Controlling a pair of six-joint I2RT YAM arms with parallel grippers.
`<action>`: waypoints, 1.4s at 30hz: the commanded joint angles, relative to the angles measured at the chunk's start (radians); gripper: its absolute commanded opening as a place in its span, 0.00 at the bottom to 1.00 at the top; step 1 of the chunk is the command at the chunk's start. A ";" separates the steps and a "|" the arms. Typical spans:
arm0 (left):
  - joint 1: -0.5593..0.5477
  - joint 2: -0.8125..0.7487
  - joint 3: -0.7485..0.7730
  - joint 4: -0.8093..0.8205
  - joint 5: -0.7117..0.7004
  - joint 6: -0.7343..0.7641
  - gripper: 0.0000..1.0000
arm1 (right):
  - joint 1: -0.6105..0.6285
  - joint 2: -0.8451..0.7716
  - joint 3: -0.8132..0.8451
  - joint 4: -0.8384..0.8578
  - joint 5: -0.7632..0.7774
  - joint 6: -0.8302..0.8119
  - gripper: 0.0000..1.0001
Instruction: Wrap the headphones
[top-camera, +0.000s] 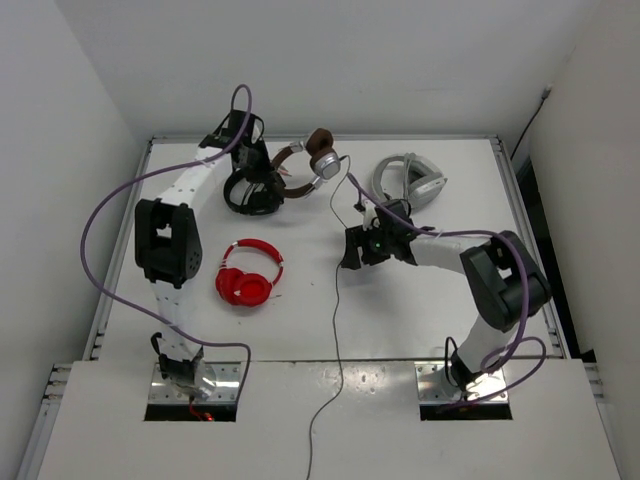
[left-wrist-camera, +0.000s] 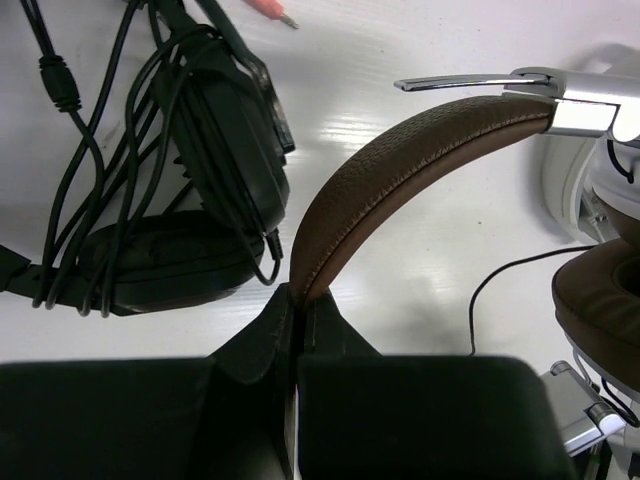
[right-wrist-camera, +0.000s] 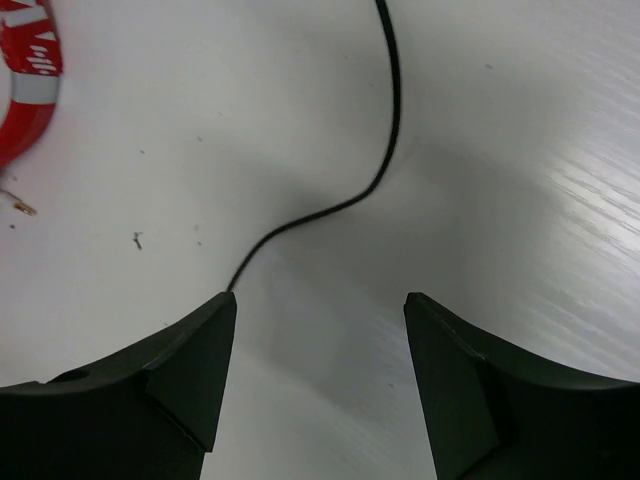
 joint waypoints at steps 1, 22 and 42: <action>0.022 -0.055 -0.004 0.052 0.047 -0.041 0.00 | 0.047 0.016 0.055 0.087 -0.024 0.078 0.68; 0.032 -0.174 -0.006 0.090 0.153 -0.059 0.00 | 0.144 0.083 0.085 0.057 0.205 0.178 0.66; 0.032 -0.214 -0.035 0.108 0.115 -0.098 0.00 | 0.211 0.099 0.094 0.080 0.153 0.115 0.00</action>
